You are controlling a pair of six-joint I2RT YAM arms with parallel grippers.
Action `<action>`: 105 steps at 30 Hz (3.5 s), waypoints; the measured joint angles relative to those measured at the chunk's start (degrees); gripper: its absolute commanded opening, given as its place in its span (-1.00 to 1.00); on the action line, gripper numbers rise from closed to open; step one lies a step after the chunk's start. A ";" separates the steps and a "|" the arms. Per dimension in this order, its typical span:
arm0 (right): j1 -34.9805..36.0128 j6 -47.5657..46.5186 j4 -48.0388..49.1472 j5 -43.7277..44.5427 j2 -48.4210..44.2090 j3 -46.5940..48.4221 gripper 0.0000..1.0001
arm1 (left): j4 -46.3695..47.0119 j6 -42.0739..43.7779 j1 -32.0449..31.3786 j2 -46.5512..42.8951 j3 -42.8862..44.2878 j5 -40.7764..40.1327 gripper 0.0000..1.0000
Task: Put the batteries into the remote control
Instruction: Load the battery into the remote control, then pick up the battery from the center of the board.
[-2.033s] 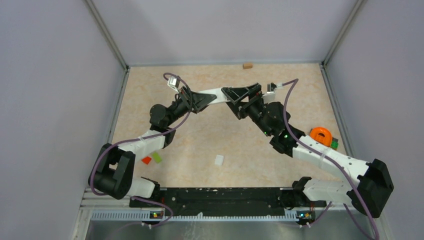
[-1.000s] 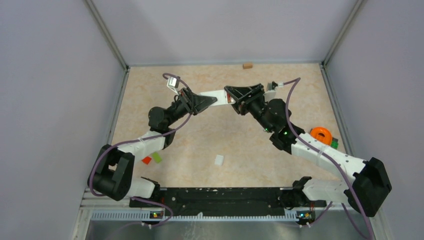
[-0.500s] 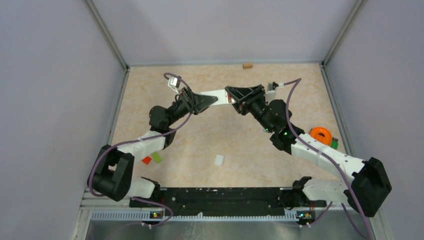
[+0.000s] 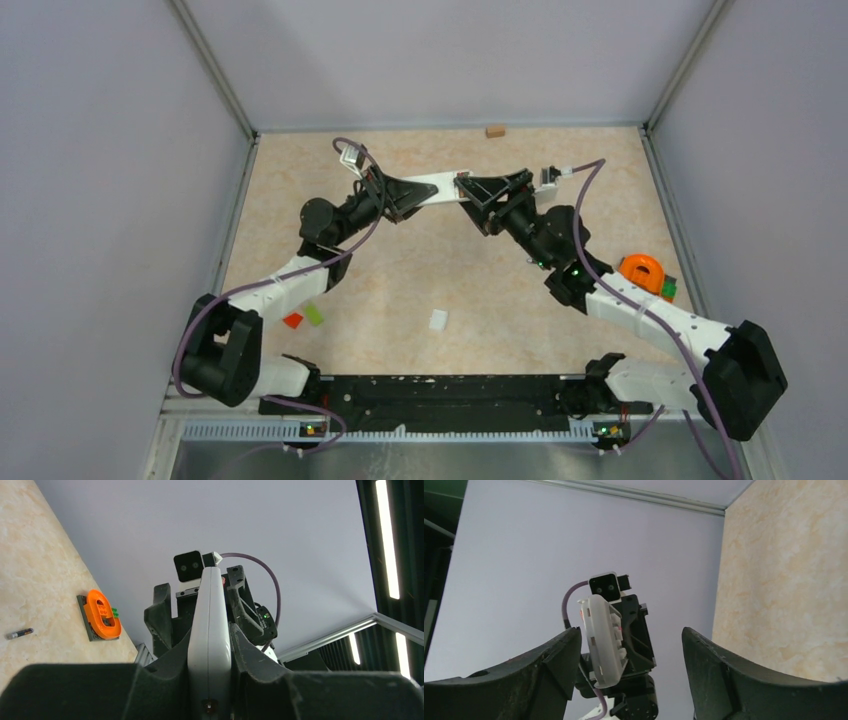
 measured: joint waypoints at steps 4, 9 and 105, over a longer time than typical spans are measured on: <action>-0.87 -2.01 -0.44 -0.07 -1.49 -1.25 0.37 | -0.96 -0.26 0.00 -0.02 0.11 -0.20 -1.00; -1.36 -3.78 -0.44 -0.20 -3.41 -1.25 0.22 | -1.64 -0.24 0.00 0.00 0.11 -0.20 -1.00; -19.93 -3.52 -55.45 13.11 19.34 4.46 -0.31 | -28.96 34.07 0.63 -11.54 1.57 2.67 -1.00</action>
